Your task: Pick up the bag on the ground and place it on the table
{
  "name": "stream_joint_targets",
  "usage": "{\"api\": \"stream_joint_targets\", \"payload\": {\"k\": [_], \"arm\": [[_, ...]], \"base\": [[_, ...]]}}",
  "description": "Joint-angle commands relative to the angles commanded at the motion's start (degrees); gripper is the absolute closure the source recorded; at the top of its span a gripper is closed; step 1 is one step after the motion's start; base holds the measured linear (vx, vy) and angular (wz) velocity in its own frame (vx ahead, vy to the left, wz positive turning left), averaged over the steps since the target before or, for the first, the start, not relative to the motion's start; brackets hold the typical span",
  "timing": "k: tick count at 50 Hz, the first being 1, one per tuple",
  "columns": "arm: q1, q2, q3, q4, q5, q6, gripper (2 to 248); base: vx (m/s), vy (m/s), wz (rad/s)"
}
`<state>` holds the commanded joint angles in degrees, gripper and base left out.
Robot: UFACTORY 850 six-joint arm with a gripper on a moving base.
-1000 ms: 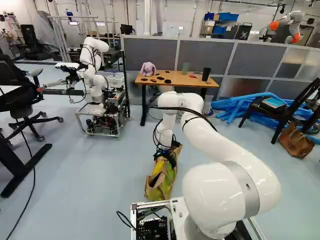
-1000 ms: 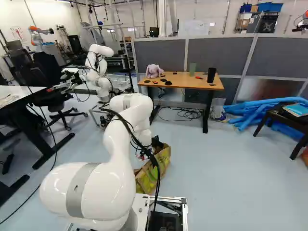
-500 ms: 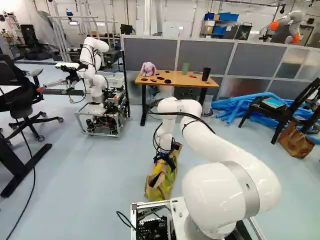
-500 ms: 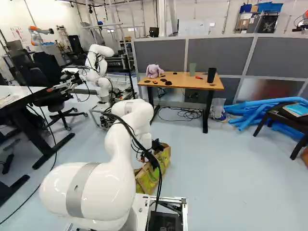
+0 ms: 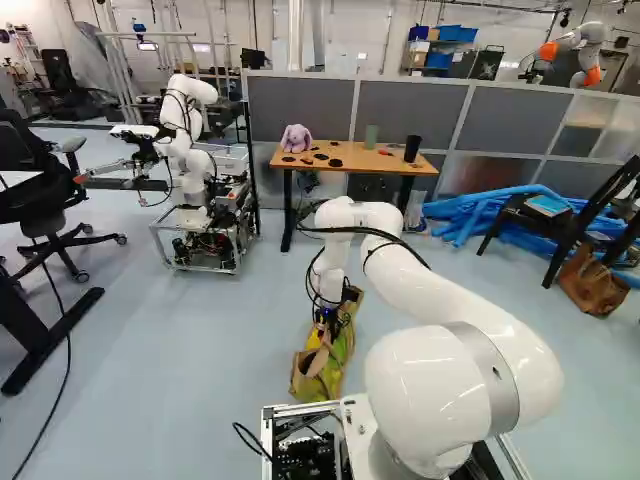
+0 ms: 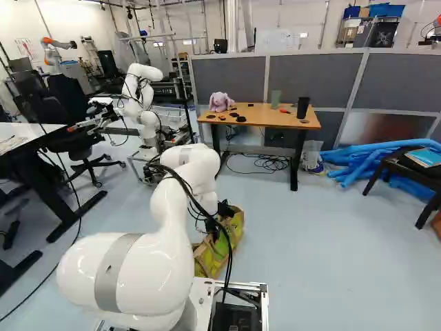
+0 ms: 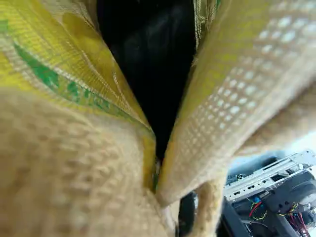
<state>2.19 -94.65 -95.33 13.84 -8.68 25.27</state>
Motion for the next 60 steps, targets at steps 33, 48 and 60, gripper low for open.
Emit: {"api": "stream_joint_targets", "payload": {"k": [33,48,60], "arm": [[0.0,6.2,6.3,0.0,0.0,0.0,228],[0.0,9.6,9.4,0.0,0.0,0.0,228],[0.0,12.2,11.9,0.0,0.0,0.0,228]], "base": [[0.0,0.0,0.0],[0.0,0.0,0.0],[0.0,0.0,0.0]]}}
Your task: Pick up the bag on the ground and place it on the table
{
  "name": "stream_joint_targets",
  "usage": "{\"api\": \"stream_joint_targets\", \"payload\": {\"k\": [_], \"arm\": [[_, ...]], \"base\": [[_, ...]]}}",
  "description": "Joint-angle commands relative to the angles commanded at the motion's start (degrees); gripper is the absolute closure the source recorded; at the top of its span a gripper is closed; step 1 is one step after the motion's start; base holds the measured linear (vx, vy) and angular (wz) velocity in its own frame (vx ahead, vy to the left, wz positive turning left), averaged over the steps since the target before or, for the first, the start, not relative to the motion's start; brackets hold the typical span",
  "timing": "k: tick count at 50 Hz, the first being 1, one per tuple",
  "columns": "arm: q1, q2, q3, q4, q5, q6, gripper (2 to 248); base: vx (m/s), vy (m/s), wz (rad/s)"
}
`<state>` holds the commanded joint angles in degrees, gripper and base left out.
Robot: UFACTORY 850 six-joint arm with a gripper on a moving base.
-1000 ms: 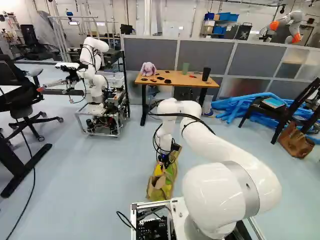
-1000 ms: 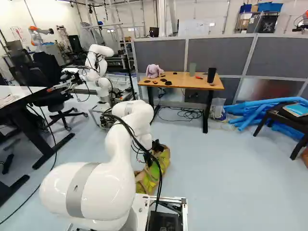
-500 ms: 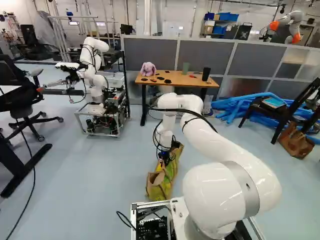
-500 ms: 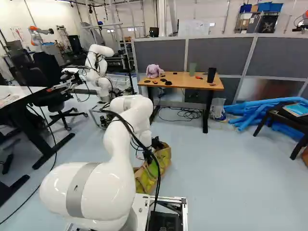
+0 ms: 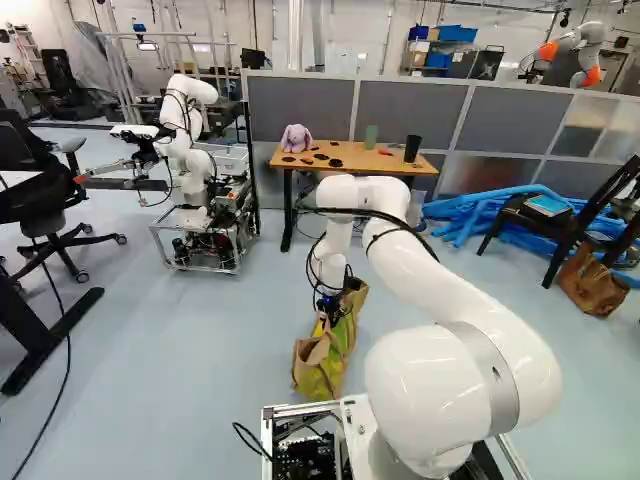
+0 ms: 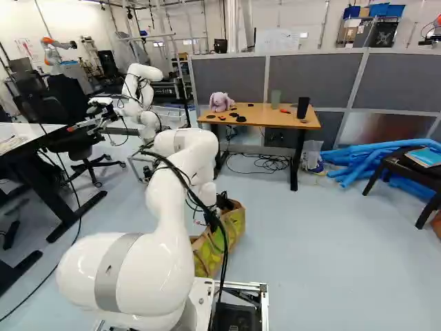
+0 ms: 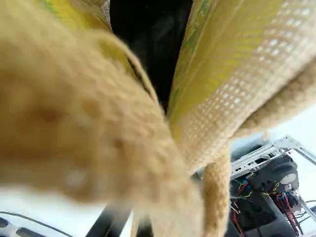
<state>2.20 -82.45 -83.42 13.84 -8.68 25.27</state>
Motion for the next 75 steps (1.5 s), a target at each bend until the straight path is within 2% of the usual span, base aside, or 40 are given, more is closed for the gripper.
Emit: {"api": "stream_joint_targets", "payload": {"k": [44,75], "arm": [[0.0,9.7,8.5,-0.1,0.0,0.0,228],[0.0,16.7,14.1,-2.6,0.0,0.0,228]], "base": [[0.0,0.0,0.0],[0.0,0.0,0.0]]}}
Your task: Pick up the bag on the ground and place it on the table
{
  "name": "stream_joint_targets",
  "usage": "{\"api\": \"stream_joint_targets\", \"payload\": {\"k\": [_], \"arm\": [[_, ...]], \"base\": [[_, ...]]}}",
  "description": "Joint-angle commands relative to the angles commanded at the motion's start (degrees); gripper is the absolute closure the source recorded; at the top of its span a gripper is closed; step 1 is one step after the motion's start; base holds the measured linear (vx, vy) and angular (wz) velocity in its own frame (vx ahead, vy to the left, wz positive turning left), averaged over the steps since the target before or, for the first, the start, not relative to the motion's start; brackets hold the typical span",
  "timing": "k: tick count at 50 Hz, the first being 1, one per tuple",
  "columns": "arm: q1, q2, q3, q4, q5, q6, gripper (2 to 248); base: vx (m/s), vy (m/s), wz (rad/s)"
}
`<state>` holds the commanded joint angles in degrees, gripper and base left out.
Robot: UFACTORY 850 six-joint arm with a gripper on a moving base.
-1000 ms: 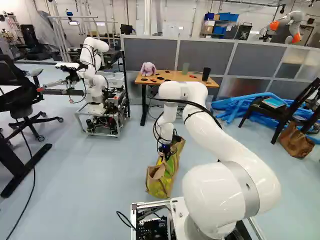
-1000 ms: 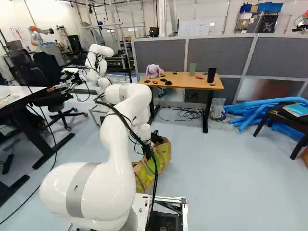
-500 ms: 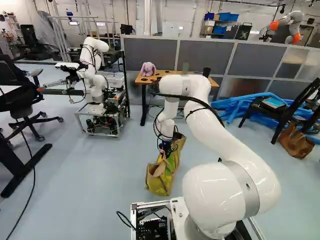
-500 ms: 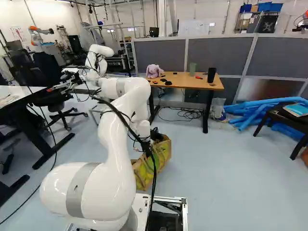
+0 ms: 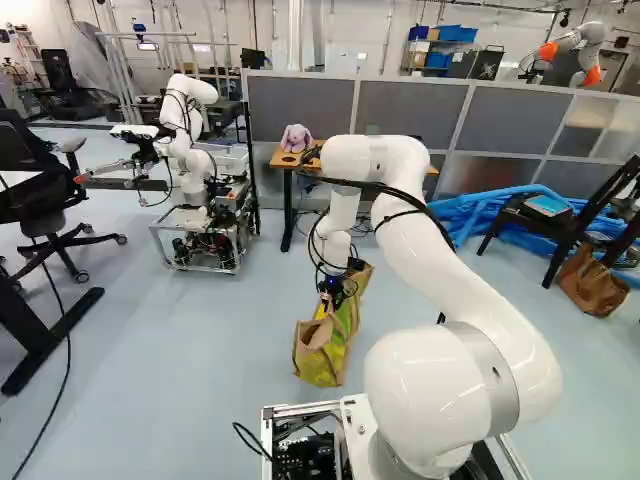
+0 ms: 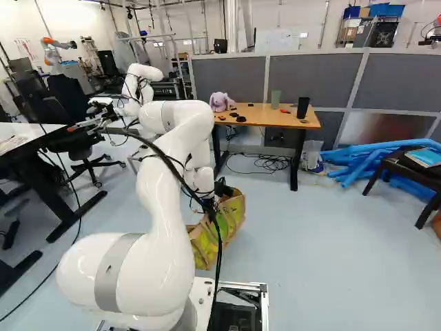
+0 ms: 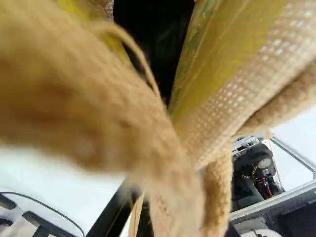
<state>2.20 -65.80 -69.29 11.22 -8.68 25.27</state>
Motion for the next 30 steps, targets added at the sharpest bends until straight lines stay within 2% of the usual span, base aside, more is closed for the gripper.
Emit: {"api": "stream_joint_targets", "payload": {"k": [30], "arm": [[-0.6,6.7,4.8,-3.5,0.0,0.0,228]], "base": [[0.0,0.0,0.0]]}}
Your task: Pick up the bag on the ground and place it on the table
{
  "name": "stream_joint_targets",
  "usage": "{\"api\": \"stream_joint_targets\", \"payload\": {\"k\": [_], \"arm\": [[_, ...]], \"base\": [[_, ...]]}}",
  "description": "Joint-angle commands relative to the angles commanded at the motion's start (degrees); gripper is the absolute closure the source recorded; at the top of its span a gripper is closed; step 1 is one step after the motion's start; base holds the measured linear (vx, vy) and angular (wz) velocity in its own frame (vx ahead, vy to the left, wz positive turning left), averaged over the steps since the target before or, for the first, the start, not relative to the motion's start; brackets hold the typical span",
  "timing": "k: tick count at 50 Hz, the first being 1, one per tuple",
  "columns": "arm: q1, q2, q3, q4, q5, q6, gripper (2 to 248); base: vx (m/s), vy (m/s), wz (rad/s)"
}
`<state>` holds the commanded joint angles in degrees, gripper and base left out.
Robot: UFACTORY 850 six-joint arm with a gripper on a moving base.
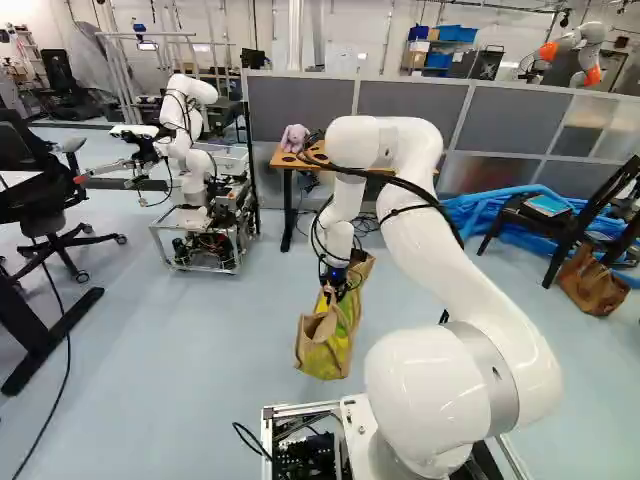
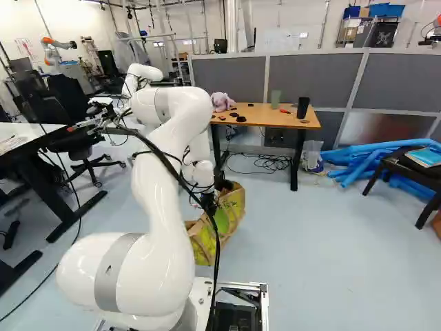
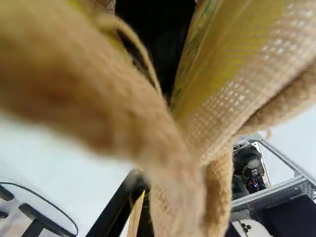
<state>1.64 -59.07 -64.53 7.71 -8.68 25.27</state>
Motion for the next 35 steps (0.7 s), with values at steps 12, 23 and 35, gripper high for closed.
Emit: {"api": "stream_joint_targets", "payload": {"k": [12,23,35], "arm": [[-0.4,2.7,1.7,-1.7,0.0,0.0,228],[-0.7,5.1,3.1,-3.2,0.0,0.0,228],[-1.1,7.7,4.6,-4.9,0.0,0.0,228]], "base": [[0.0,0.0,0.0],[0.0,0.0,0.0],[0.0,0.0,0.0]]}}
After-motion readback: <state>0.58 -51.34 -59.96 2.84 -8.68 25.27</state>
